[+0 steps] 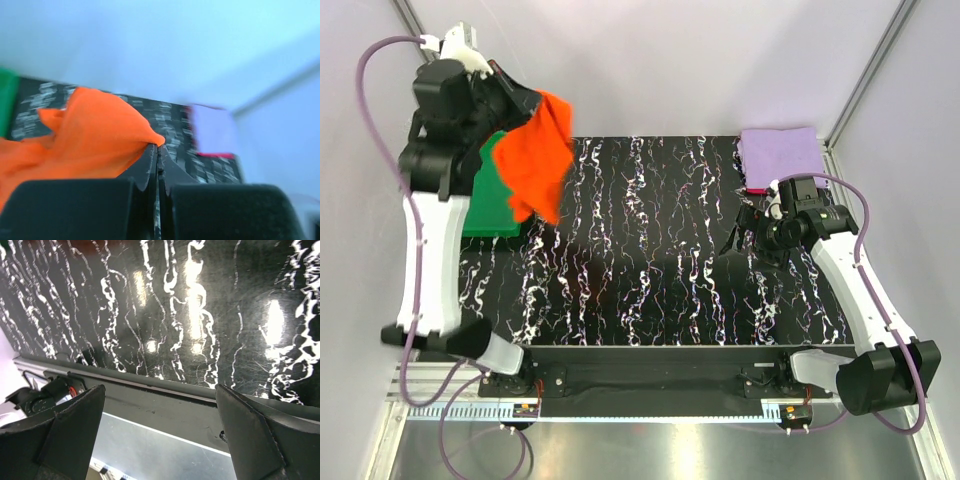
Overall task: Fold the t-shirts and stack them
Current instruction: Move the tshirt to the center of the board, then flatten the tshirt out
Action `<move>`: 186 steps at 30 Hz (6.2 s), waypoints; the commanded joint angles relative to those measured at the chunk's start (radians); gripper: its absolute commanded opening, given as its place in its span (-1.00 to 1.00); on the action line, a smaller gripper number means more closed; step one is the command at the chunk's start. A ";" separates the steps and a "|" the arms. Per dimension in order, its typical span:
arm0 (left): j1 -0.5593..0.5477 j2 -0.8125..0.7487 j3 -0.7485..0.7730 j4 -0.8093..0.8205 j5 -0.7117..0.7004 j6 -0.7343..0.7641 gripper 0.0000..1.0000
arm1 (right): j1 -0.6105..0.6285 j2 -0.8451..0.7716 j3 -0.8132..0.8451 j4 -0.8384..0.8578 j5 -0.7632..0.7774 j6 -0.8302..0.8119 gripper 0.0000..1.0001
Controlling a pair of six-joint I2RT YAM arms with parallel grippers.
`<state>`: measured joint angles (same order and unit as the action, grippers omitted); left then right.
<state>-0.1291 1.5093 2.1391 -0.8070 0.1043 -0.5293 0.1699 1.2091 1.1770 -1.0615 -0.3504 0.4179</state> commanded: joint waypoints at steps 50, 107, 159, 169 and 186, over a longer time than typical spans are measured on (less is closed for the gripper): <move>-0.079 -1.003 -1.191 -0.354 0.000 0.097 -0.06 | 0.717 0.909 0.628 0.157 0.165 0.141 0.52; -0.078 -1.006 -0.935 -0.294 -0.189 0.126 0.22 | 0.111 -0.089 0.270 0.486 0.077 -0.062 -1.00; -0.078 -1.037 -0.976 -0.368 -0.092 0.221 0.41 | 0.643 1.273 1.156 0.038 0.524 -0.117 0.27; -0.078 -1.052 -0.973 -0.393 -0.095 0.215 0.42 | 0.643 1.351 1.175 0.040 0.531 -0.133 -0.09; -0.078 -1.044 -1.198 -0.197 0.092 0.086 0.82 | 0.609 0.854 1.405 -0.227 0.812 -0.165 -1.00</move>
<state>-0.2043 0.4606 1.0058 -1.1416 0.0994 -0.3801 0.8036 2.2871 2.5748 -1.2171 0.3759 0.2569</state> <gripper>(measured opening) 0.894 0.066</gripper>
